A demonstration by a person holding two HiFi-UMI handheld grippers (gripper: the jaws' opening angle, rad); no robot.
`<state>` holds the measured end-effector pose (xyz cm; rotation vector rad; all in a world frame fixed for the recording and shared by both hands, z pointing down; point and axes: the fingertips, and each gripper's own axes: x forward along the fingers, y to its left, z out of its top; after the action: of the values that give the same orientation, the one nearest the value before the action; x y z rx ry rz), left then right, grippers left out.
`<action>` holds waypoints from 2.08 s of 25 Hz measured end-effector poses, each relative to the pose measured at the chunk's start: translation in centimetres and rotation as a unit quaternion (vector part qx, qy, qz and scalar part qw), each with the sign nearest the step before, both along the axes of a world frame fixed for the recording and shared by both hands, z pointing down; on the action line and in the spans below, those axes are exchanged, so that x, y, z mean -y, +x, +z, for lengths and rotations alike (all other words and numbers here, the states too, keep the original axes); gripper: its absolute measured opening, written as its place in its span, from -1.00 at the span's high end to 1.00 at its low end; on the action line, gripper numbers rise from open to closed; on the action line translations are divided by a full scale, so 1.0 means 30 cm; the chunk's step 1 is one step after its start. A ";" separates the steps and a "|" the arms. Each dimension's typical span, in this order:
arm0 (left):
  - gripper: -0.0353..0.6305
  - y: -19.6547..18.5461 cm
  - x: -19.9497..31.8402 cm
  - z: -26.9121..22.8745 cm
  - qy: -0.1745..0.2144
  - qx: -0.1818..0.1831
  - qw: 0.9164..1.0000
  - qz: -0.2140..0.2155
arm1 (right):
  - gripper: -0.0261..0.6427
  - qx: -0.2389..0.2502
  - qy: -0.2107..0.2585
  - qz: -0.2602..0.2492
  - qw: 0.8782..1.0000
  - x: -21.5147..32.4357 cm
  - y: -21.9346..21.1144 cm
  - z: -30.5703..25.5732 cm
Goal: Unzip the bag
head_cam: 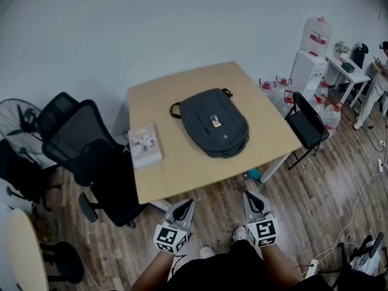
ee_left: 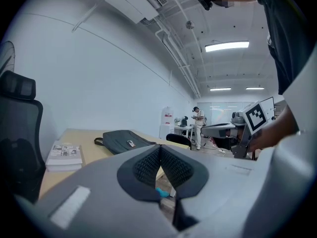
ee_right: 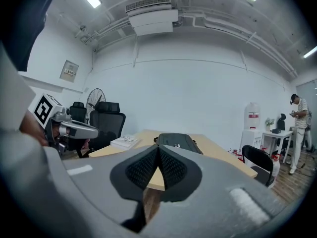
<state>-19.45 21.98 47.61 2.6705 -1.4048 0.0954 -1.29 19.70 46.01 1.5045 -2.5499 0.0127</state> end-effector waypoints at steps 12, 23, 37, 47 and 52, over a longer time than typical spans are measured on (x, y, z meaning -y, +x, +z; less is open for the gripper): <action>0.84 0.091 0.247 0.031 -0.017 0.007 1.000 0.003 | 0.91 -0.016 -0.009 -0.011 1.000 0.236 0.070 0.030; 0.84 0.237 0.484 0.046 -0.035 0.023 0.999 -0.022 | 0.91 -0.019 -0.020 -0.048 0.998 0.510 0.185 0.057; 0.84 0.297 0.661 0.066 -0.049 0.026 0.994 -0.094 | 0.91 -0.021 -0.042 -0.117 0.992 0.719 0.270 0.138; 0.84 0.249 0.769 0.106 -0.069 0.024 0.993 -0.098 | 0.91 -0.021 -0.057 -0.128 0.990 0.851 0.214 0.169; 0.84 0.206 0.862 0.107 -0.072 0.020 0.994 -0.084 | 0.91 -0.032 -0.066 -0.122 0.990 0.935 0.167 0.176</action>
<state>-13.27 -3.87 50.83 2.4392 -1.5638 0.2269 3.72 -8.34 51.29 1.1211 -2.6059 0.0959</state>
